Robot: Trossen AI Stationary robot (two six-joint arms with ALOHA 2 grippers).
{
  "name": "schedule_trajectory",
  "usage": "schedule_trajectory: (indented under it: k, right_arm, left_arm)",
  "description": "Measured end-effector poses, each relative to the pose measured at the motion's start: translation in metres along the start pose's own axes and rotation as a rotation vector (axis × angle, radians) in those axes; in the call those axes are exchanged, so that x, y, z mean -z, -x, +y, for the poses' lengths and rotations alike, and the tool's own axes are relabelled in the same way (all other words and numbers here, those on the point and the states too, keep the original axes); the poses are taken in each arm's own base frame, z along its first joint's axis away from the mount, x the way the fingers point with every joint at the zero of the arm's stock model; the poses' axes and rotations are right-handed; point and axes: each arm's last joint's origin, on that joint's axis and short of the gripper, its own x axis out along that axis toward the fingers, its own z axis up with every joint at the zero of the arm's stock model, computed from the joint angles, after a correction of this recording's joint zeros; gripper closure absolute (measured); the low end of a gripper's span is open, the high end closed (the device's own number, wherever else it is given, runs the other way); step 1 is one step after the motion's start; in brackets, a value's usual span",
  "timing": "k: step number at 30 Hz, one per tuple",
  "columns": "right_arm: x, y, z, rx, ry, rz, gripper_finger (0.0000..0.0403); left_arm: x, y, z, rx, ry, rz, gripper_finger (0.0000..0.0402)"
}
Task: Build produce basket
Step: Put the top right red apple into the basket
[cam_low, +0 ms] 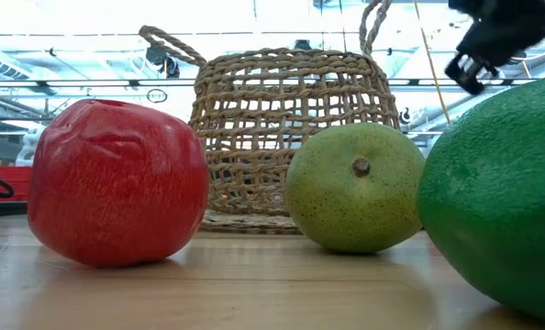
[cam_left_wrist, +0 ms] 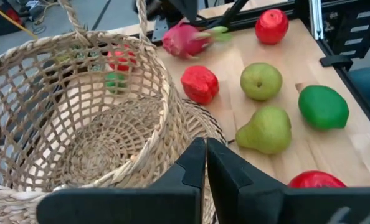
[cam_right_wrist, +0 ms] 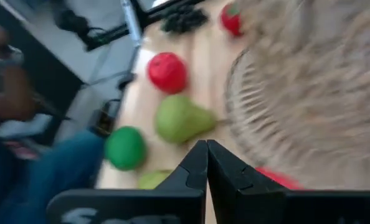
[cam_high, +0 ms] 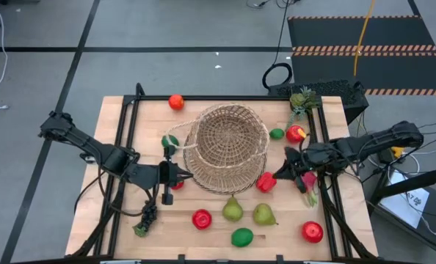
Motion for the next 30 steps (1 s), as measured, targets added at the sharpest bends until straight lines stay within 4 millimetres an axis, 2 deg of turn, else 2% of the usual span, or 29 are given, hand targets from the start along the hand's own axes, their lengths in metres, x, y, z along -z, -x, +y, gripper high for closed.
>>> schedule_trajectory:
  k: [2,4,8,12,20,25,30]
  right_arm:
    - [0.01,-0.009,-0.002,-0.069,-0.1,0.017,0.0402]
    - [0.016,-0.015,-0.004,-0.135,-0.107,0.083,0.0398]
    - [0.022,-0.023,-0.004,-0.085,-0.135,0.124,0.0379]
    - [0.016,-0.031,0.005,-0.044,-0.079,0.161,0.036]
    - [-0.014,-0.037,0.027,0.132,0.103,0.253,0.03]
    - [-0.015,-0.039,0.035,0.134,0.263,0.332,0.0247]
    - [-0.013,-0.044,0.033,0.148,0.409,0.353,0.0183]
  left_arm:
    - [0.0,0.0,0.0,0.004,-0.003,0.004,0.0382]
    - [0.0,0.0,0.0,0.004,0.013,0.001,0.0382]
    - [0.0,0.0,0.0,0.005,0.035,-0.004,0.0382]
    - [-0.001,0.0,0.0,0.006,0.037,-0.01,0.0382]
    - [-0.003,0.0,0.0,0.008,0.047,-0.029,0.0382]
    - [-0.003,0.0,0.0,0.008,0.044,-0.029,0.0382]
    - [-0.003,0.0,0.0,0.008,0.038,-0.03,0.0382]
